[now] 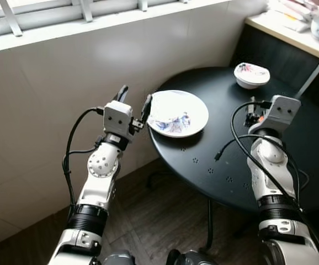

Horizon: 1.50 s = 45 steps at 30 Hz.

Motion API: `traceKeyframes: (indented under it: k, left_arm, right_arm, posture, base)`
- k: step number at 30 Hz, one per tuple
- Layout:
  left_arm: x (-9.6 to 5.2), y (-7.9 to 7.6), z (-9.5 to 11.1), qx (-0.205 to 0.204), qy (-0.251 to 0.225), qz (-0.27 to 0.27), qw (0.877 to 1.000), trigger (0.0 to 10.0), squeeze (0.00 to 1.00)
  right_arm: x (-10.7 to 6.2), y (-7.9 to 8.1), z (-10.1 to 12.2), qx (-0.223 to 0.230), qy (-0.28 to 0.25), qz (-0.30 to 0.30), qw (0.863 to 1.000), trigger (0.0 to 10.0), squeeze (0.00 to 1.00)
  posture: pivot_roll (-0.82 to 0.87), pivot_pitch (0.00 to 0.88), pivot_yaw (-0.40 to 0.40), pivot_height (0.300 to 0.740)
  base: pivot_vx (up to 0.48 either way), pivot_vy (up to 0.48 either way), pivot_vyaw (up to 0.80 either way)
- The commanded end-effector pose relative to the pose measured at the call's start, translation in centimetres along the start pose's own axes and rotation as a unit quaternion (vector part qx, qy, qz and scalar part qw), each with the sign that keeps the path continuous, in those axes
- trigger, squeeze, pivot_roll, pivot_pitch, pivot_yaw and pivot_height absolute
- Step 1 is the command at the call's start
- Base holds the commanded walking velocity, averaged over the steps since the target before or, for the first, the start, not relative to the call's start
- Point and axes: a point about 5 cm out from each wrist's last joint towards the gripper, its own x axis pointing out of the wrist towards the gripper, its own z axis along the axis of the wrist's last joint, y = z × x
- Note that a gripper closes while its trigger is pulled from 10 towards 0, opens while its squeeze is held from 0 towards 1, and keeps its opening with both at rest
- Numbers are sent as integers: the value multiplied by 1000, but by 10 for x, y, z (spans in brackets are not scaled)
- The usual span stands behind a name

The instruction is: Kitchen organization

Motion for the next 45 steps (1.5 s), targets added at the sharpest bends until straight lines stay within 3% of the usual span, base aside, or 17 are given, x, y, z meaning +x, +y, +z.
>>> traceKeyframes:
  k: [1,6,12,18,29,32,35,38,45]
  left_arm:
    - [1,-2,-1,-4,5,-4,1000,10000,0]
    - [0,-3,0,-1,3,-7,1000,10000,0]
    - [0,-2,0,-3,5,-4,1000,10000,0]
    - [0,-2,0,2,4,-3,1000,10000,0]
    - [0,-3,-1,2,7,-7,1000,10000,0]
    - [0,-3,-1,2,8,-7,1000,10000,0]
    - [0,-4,-2,3,9,-9,1000,10000,0]
    - [0,-4,-2,3,9,-10,1000,10000,0]
    - [0,-4,-2,5,10,-8,1000,10000,0]
  right_arm:
    - [-2,2,-4,9,9,6,1000,10000,0]
    - [-5,4,-6,15,10,12,1000,10000,0]
    - [-5,7,-6,-43,1,22,999,10000,0]
    - [-6,5,-10,-10,17,13,1000,10000,0]
    - [-5,-3,-18,22,48,-18,998,10000,0]
    - [-4,-2,-23,39,70,-5,997,10000,0]
    - [-2,11,-32,92,118,66,986,10000,0]
    - [2,14,-31,76,118,92,986,10000,0]
    - [10,16,-37,137,157,94,974,10000,0]
  posture:
    - [155,0,-62,740]
    - [151,0,-59,740]
    - [152,0,-59,740]
    - [154,0,-60,740]
    - [152,0,-59,740]
    - [152,0,-59,740]
    - [152,0,-59,740]
    - [152,0,-59,740]
    - [167,0,-63,740]
  base:
    - [0,368,800]
    - [0,361,160]
    - [0,0,467]
    - [0,0,800]
    - [0,0,0]
    - [0,0,0]
    - [0,0,0]
    - [0,0,0]
    - [0,0,0]
